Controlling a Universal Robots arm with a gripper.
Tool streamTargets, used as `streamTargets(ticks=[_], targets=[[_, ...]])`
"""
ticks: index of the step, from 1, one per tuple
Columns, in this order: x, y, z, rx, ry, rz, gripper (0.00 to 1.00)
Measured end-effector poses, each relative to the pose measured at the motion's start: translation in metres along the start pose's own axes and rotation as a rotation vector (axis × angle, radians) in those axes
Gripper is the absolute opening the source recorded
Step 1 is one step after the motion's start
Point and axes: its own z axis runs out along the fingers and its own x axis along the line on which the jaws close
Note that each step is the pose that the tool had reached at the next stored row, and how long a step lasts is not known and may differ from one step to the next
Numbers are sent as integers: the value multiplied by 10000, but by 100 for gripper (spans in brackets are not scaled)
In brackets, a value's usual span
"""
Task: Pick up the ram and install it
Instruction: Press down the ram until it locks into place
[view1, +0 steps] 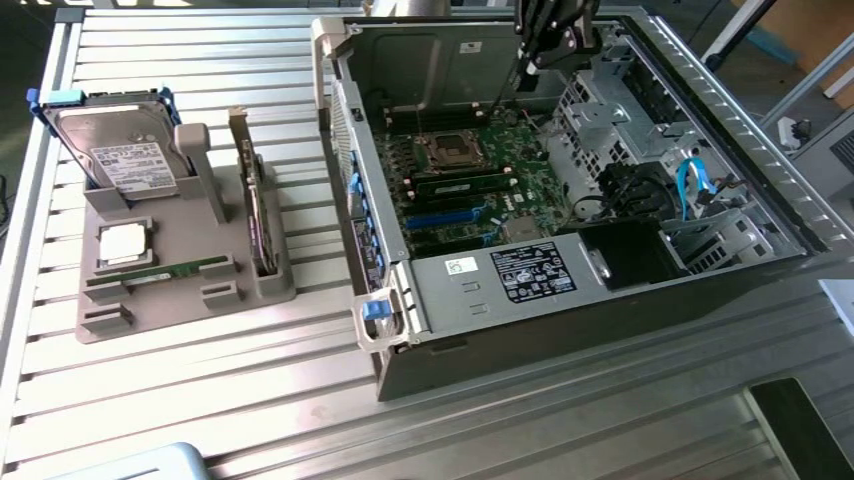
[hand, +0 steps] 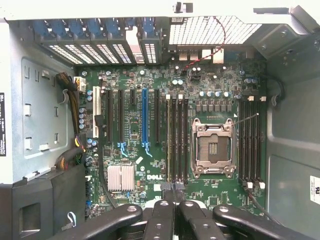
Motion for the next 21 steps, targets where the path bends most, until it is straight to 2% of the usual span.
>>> streamTargets(ticks=[7,9,11,17,19,21], targets=[[0,-7,0,0,1,0,11],[0,-39,-1,0,-1,1,11],[-1,-106,-2,0,0,-1,11],[-1,-136,-3,0,0,1,11],[-2,-137,37,0,-34,0,11],[-3,-138,73,0,-35,-1,11]])
